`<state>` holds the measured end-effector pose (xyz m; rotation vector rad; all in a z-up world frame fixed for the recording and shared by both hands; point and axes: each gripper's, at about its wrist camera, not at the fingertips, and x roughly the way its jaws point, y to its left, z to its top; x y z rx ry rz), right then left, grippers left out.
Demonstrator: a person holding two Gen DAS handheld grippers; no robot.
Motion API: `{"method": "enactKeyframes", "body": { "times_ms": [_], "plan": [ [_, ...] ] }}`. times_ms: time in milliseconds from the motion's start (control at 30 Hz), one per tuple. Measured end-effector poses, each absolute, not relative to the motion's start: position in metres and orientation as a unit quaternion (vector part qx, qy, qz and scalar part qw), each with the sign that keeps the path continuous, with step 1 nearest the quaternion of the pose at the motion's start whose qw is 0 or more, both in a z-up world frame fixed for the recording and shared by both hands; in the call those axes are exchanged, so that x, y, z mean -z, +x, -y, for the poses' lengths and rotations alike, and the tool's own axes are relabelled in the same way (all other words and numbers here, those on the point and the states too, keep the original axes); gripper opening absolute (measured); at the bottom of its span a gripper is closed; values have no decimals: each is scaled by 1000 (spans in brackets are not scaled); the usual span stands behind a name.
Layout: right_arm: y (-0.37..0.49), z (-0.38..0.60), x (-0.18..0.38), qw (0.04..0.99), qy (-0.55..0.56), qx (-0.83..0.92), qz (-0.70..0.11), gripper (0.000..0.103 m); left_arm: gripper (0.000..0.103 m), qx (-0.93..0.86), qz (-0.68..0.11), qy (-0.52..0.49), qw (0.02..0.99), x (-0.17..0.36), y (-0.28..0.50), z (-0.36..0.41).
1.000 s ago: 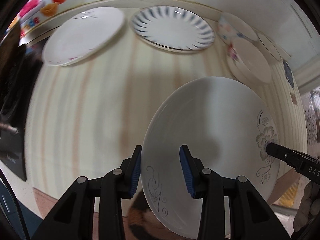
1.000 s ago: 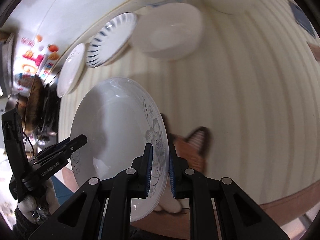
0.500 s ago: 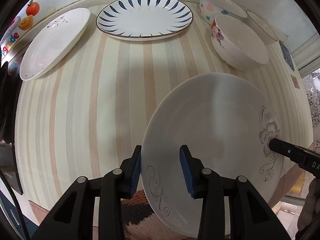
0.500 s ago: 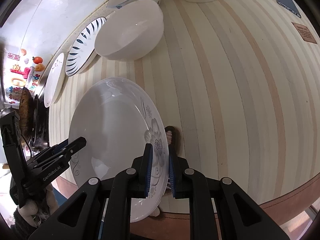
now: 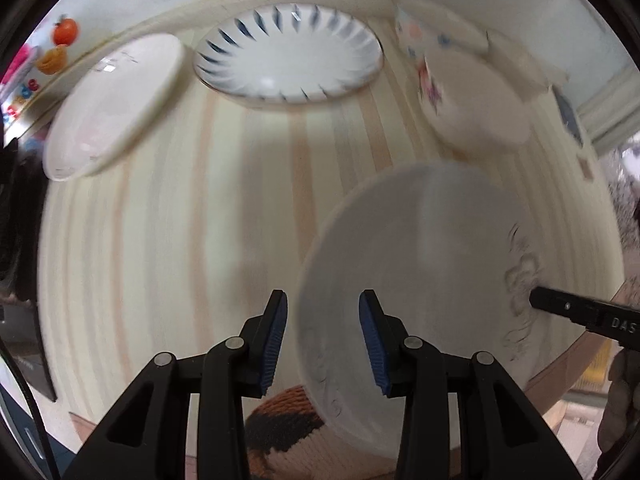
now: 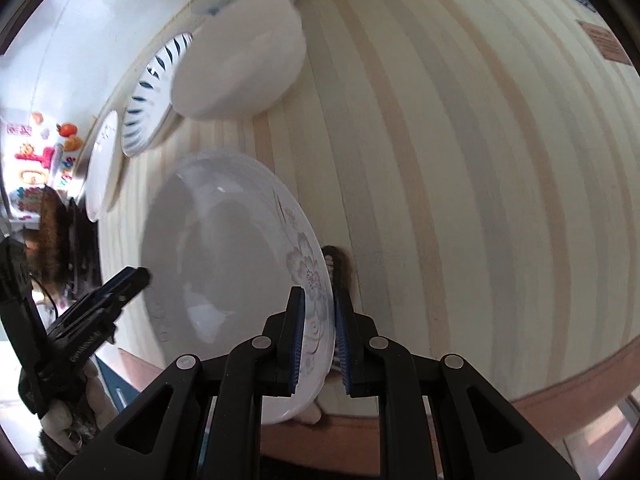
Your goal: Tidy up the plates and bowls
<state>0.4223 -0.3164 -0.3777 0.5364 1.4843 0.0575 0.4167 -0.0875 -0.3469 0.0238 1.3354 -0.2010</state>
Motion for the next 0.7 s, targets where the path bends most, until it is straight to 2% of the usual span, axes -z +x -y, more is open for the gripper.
{"method": "enactKeyframes", "body": {
  "times_ms": [100, 167, 233, 400, 700],
  "plan": [
    [431, 309, 343, 718, 241, -42, -651, 34, 35, 59, -595, -22, 802, 315, 420, 55],
    [443, 291, 317, 733, 239, -68, -633, 51, 35, 23, -580, -56, 812, 296, 427, 18],
    [461, 265, 296, 746, 242, -104, -611, 58, 36, -1, -571, -81, 817, 289, 434, -9],
    [542, 168, 290, 771, 194, -175, -581, 58, 36, -72, -567, -136, 809, 306, 472, -86],
    [699, 51, 350, 775, 120, -202, -587, 58, 36, -116, -580, -169, 789, 348, 515, -147]
  ]
}}
